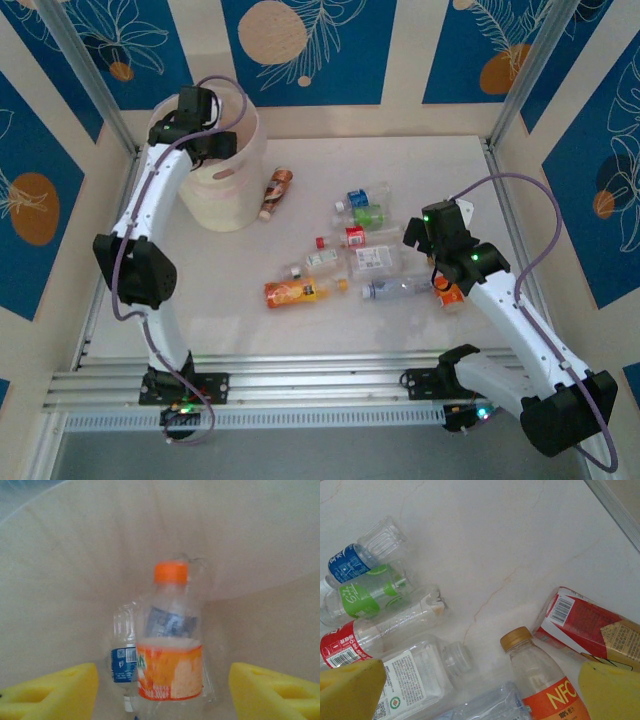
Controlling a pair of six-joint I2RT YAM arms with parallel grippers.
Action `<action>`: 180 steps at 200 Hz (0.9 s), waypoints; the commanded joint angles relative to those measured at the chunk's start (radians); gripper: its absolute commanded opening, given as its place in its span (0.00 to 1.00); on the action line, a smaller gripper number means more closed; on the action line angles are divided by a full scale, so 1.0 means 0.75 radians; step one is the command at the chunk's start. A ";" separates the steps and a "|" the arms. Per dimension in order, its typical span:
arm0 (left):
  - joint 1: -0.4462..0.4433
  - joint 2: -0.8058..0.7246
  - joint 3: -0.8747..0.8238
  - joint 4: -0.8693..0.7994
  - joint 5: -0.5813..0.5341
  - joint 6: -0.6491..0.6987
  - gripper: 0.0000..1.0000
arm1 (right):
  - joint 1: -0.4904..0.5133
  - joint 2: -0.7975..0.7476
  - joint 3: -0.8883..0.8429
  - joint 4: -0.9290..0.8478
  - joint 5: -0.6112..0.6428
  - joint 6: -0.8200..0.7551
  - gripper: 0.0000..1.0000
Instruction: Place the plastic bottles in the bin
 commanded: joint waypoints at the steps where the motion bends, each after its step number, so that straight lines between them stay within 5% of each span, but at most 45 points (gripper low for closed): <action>1: 0.014 0.018 0.034 -0.065 0.004 -0.017 0.75 | 0.006 0.002 0.052 0.006 0.017 0.003 0.99; 108: -0.012 -0.272 0.067 -0.047 0.072 -0.057 0.99 | 0.006 0.002 0.041 0.027 -0.007 0.003 0.99; 180: -0.173 -0.480 0.003 0.004 -0.021 -0.013 0.99 | 0.006 -0.009 0.034 0.040 -0.029 0.007 0.99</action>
